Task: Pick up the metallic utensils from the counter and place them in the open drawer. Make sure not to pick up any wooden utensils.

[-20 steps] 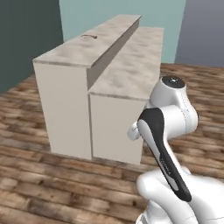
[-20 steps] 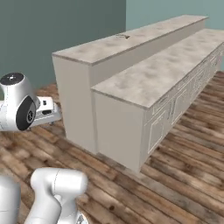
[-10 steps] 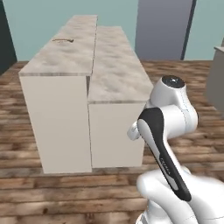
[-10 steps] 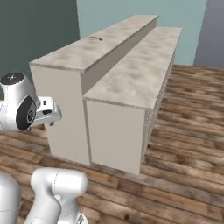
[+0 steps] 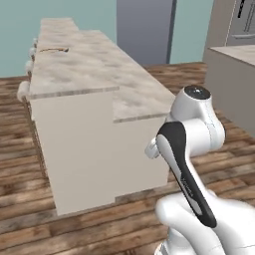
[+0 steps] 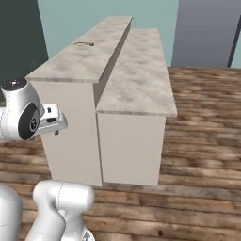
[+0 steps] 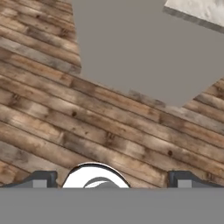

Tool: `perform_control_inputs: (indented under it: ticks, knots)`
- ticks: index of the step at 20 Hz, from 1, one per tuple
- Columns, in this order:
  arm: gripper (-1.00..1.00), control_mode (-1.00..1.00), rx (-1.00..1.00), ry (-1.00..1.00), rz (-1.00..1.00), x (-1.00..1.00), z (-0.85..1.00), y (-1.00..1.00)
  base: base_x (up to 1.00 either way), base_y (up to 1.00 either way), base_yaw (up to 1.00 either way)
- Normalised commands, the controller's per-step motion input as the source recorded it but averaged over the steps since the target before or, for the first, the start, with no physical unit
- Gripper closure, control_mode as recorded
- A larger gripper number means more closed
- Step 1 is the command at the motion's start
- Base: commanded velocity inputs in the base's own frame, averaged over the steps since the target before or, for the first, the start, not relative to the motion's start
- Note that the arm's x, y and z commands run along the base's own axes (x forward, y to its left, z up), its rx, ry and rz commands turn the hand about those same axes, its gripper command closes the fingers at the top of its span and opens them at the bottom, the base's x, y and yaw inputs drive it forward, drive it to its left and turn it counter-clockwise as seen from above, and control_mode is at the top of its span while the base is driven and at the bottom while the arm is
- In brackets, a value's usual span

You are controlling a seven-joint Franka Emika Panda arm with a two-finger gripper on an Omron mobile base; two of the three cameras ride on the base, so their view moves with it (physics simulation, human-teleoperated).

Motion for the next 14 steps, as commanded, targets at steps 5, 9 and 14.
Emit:
perform_control_inputs:
  ticks: [5, 9, 14]
  knots:
    - [-1.00, 1.00, 0.00, 0.00, 0.00, 0.00, 0.00, 0.00, 0.26, 1.00, -0.09]
    - [-1.00, 1.00, 0.00, 0.00, 0.00, 0.00, 0.00, 0.00, 0.53, 1.00, -0.22]
    - [-1.00, 1.00, 0.00, 0.00, 0.00, 0.00, 0.00, 0.00, 0.54, 1.00, -0.37]
